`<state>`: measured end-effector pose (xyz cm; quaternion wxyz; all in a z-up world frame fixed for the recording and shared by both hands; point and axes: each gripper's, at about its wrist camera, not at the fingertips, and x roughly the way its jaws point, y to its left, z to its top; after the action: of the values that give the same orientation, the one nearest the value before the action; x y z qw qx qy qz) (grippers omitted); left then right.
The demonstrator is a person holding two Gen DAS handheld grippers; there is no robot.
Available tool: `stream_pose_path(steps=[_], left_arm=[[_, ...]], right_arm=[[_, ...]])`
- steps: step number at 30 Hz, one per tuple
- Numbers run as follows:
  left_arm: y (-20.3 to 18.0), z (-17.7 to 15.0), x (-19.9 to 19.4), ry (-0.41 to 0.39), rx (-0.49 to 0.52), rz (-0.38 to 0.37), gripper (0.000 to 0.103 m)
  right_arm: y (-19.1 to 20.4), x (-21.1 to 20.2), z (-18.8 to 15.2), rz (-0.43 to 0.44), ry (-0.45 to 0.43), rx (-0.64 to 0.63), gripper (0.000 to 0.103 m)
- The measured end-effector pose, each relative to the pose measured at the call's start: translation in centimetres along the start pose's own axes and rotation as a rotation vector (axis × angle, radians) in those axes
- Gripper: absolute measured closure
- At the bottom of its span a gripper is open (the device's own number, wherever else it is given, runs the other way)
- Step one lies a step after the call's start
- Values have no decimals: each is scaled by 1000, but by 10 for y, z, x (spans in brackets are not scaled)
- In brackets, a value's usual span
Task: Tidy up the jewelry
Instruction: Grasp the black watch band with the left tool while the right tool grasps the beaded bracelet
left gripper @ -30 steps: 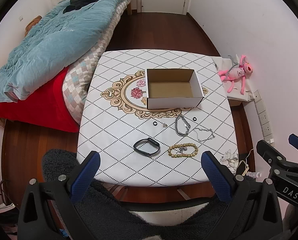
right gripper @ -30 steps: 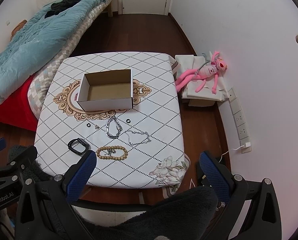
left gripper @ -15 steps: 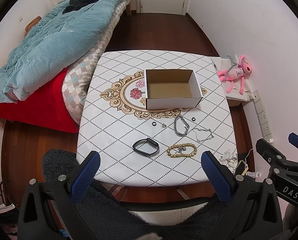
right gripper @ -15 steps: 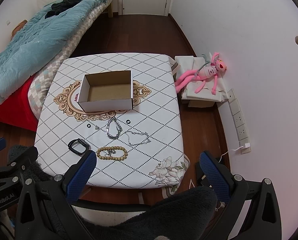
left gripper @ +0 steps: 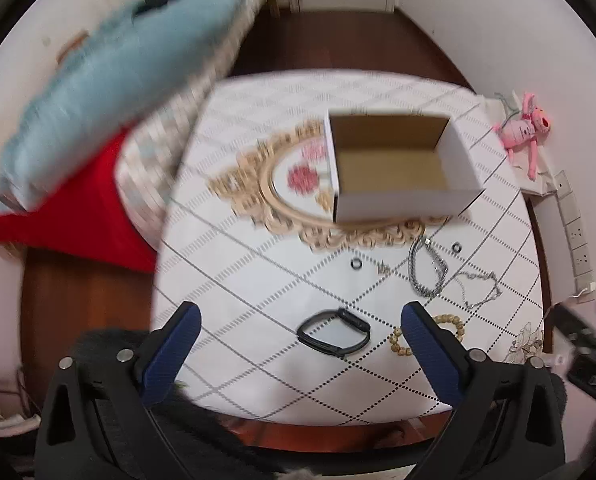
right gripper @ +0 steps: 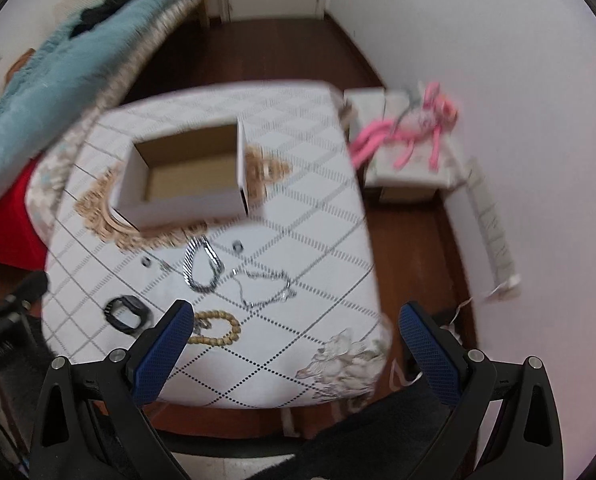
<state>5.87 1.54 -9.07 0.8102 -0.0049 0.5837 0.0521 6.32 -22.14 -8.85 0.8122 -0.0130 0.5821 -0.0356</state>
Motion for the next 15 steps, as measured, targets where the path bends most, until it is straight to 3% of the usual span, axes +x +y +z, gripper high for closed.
stream_pose_path(steps=[3, 4, 6, 9, 13, 15], left_arm=[[6, -5, 30, 82, -20, -21, 22], [7, -8, 40, 108, -26, -26, 29], [10, -15, 61, 157, -40, -43, 30], [9, -21, 82, 200, -50, -66, 31], [5, -26, 103, 249, -55, -80, 59], [3, -28, 111, 261, -56, -82, 62]], right_arm=[[4, 53, -10, 49, 115, 29, 26], [6, 66, -14, 69, 140, 37, 27], [10, 87, -22, 88, 186, 62, 30], [19, 106, -33, 117, 216, 70, 34], [32, 123, -39, 128, 227, 48, 46], [40, 131, -40, 120, 228, 23, 55]])
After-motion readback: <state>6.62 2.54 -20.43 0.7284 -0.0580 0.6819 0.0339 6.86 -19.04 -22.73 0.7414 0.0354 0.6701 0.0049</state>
